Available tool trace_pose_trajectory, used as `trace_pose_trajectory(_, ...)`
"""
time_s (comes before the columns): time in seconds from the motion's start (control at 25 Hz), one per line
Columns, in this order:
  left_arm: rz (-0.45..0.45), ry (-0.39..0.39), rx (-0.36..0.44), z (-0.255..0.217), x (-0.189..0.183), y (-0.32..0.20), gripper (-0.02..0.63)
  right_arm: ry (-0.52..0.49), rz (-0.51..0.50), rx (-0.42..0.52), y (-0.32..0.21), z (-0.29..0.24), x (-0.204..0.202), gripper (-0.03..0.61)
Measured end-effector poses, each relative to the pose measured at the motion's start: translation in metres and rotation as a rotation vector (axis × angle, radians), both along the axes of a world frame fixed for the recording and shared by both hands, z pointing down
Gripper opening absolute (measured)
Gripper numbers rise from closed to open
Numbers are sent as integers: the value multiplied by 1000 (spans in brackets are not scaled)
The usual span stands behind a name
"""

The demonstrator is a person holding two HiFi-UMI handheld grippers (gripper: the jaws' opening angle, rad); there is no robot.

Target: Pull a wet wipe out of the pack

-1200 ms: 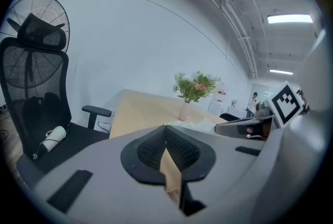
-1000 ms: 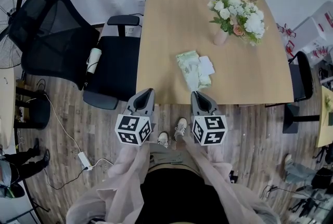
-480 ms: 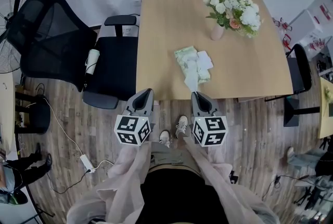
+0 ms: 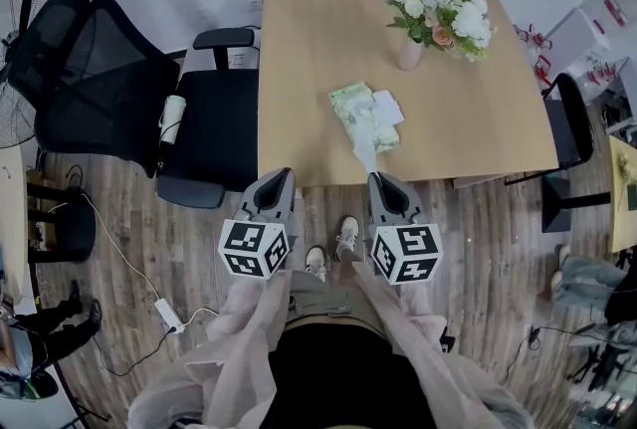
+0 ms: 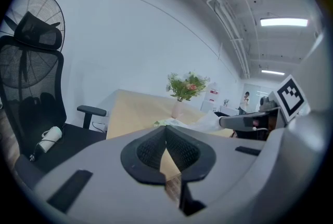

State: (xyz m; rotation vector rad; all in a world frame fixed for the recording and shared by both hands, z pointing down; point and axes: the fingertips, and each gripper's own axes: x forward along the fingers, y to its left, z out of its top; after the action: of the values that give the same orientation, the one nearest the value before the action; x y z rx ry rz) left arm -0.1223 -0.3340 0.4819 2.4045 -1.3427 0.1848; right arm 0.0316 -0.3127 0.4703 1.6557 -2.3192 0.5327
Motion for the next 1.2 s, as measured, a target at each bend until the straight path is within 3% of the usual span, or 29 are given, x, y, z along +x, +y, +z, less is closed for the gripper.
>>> trace_pose_trajectory(0.24, 10, 10, 14, -6, -1, 3, 11, 6, 13, 51, 7, -14, 3, 15)
trace_pose_trajectory(0.92, 61, 25, 60, -28, 13, 8, 11, 69, 170, 148, 24, -52, 45, 14)
trace_pose_trajectory(1.2, 86, 29, 59, -31, 19, 8, 11, 92, 215, 117, 24, -40, 61, 12)
